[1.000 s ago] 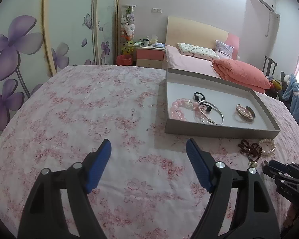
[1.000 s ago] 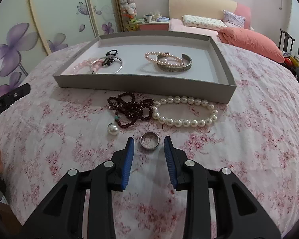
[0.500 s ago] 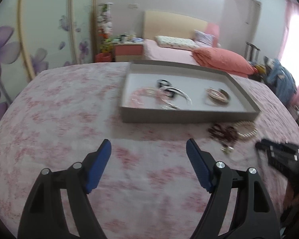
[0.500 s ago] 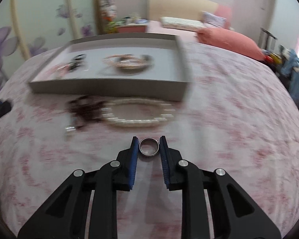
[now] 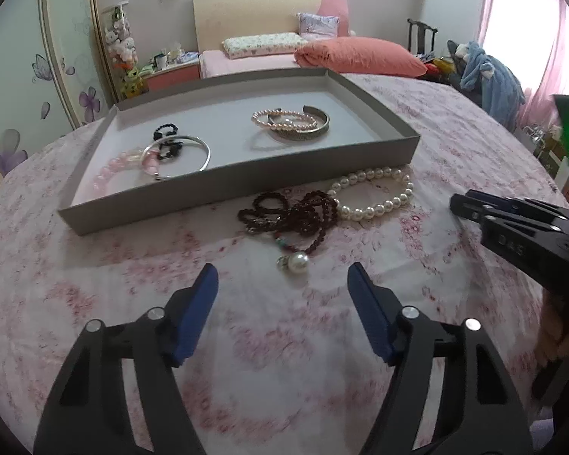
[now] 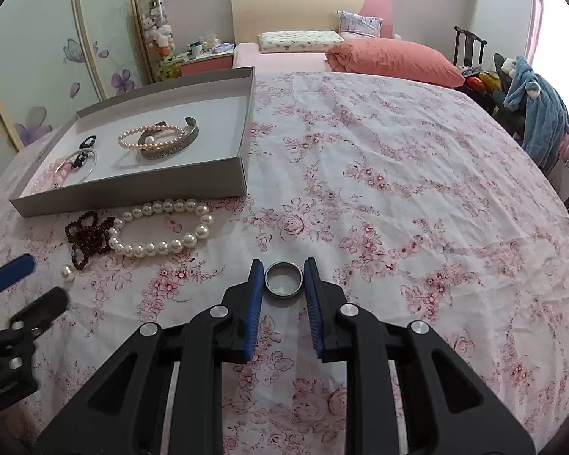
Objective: Organize jewelry
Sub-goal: 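Move the right tool to the silver ring while the left tool approaches the pearl stud earring, then close the right tool on the silver ring while the left tool grips the pearl stud earring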
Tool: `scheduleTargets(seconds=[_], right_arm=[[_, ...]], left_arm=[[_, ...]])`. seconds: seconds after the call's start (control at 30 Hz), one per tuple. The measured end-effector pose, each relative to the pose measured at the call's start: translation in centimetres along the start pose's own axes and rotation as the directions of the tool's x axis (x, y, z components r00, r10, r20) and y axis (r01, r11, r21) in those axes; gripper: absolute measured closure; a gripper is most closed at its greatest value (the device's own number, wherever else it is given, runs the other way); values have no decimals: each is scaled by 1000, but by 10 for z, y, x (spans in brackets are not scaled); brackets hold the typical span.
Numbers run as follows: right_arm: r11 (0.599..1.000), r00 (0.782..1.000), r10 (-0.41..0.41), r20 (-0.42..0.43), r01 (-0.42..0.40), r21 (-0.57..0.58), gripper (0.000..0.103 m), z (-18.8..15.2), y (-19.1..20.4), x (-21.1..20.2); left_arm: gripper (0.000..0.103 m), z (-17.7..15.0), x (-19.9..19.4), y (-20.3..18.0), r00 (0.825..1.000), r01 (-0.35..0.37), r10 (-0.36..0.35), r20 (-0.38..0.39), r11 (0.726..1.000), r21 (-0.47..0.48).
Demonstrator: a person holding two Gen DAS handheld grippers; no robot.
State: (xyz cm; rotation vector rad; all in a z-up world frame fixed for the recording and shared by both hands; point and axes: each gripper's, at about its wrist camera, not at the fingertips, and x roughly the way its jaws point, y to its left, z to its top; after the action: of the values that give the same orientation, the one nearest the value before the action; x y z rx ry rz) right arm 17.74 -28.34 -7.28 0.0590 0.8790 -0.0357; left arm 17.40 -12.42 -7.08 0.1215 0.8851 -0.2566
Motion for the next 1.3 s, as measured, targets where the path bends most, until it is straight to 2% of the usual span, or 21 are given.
scheduleTargets(seconds=[0.17,0.27,0.33,0.43,0.57,0.77,0.97,1.07,1.17,1.23,1.3], right_arm=[[1000,1000,4,0,-4,3,80,0,-2,1],[1000,1000,6,0,-6,4,80,0,-2,1],[1000,1000,6,0,-6,4,80,0,-2,1],[1000,1000,5,0,-5,5,80,0,-2,1],[1000,1000,4,0,-4,4,80,0,-2,1],[1000,1000,9,-1,-9,-13,80,-2,8,1],[990,994,108,-17,-109,-86,80,-8,42,-3],[987,994,112,-13,-112,-116,80,-9,53,-3],[987,992,125,-14,-126,-104,80,-8,51,-3],[987,992,129,-14,-129,-96,80,-8,50,-3],[987,992,128,-14,-128,-97,80,-9,51,-3]], left_arm=[[45,6,14,-1,1000,-20,19,-22,999,-25],[55,8,15,0,1000,-22,21,-15,999,-33],[72,8,15,0,999,-34,34,-8,999,-29],[88,6,13,8,999,-35,34,-10,998,-45],[88,-2,5,32,998,-56,55,-13,996,-71],[88,-18,-9,89,991,-130,130,-15,984,-118],[88,-22,-16,118,994,-112,112,-13,985,-131],[87,-23,-17,118,994,-106,106,-12,986,-130],[81,-24,-17,118,995,-100,100,-12,987,-125],[69,-24,-16,116,994,-105,104,-14,987,-123],[68,-24,-16,117,994,-105,104,-15,986,-126]])
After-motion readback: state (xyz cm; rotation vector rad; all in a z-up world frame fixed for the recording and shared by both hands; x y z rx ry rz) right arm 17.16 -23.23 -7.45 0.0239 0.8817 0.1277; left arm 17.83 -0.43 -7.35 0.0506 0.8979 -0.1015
